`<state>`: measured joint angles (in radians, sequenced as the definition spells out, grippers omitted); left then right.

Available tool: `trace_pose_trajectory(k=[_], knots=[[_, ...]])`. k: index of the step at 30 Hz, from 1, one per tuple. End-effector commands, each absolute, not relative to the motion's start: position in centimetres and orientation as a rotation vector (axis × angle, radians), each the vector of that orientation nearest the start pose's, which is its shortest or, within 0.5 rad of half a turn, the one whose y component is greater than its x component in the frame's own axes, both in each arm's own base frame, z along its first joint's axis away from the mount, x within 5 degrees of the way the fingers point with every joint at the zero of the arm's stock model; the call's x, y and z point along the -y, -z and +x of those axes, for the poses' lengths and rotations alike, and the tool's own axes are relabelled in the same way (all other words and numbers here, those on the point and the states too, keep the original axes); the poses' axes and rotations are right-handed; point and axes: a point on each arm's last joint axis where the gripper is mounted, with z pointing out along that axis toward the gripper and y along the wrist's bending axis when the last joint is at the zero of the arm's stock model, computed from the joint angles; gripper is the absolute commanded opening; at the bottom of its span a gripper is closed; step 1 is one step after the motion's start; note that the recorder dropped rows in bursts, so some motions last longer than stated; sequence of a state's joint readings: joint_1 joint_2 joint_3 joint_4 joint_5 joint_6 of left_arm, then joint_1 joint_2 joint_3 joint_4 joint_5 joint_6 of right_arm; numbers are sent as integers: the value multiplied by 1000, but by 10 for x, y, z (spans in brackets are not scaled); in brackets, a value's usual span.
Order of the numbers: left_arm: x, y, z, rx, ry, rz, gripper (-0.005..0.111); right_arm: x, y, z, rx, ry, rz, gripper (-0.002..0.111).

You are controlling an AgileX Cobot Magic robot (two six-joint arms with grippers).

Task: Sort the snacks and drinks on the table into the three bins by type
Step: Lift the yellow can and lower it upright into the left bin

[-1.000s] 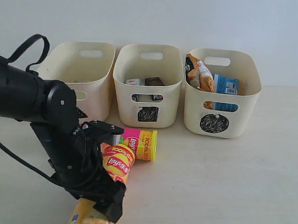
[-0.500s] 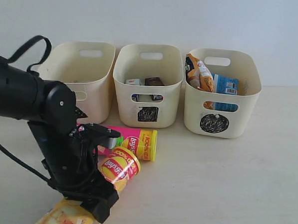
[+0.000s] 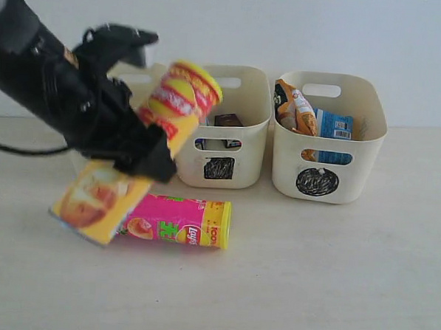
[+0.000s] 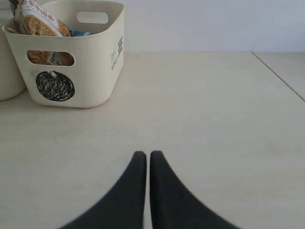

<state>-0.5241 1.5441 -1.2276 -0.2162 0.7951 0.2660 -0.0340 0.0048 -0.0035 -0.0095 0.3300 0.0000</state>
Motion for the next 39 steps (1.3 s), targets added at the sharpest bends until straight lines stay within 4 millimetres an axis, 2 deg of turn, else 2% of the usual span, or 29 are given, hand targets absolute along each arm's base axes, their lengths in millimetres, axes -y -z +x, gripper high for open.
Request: trace_pose_trajectory(k=[1, 5, 11, 16, 26, 35, 39], knots=[[153, -333, 319, -2213, 296, 608, 4, 2, -184, 54, -1809, 38, 29, 0], [132, -348, 368, -2057, 258, 410, 4, 2, -184, 54, -1809, 38, 29, 0], [110, -326, 445, -2113, 197, 326, 4, 2, -184, 54, -1809, 38, 29, 0], [106, -302, 483, -2180, 189, 319, 4, 2, -184, 54, -1809, 38, 29, 0], [108, -271, 521, -2183, 141, 327, 4, 2, -184, 54, -1806, 38, 29, 0], [109, -240, 533, -2227, 135, 329, 4, 2, -184, 54, -1806, 38, 29, 0], [109, -233, 534, -2243, 132, 333, 4, 2, -184, 54, -1806, 38, 29, 0]])
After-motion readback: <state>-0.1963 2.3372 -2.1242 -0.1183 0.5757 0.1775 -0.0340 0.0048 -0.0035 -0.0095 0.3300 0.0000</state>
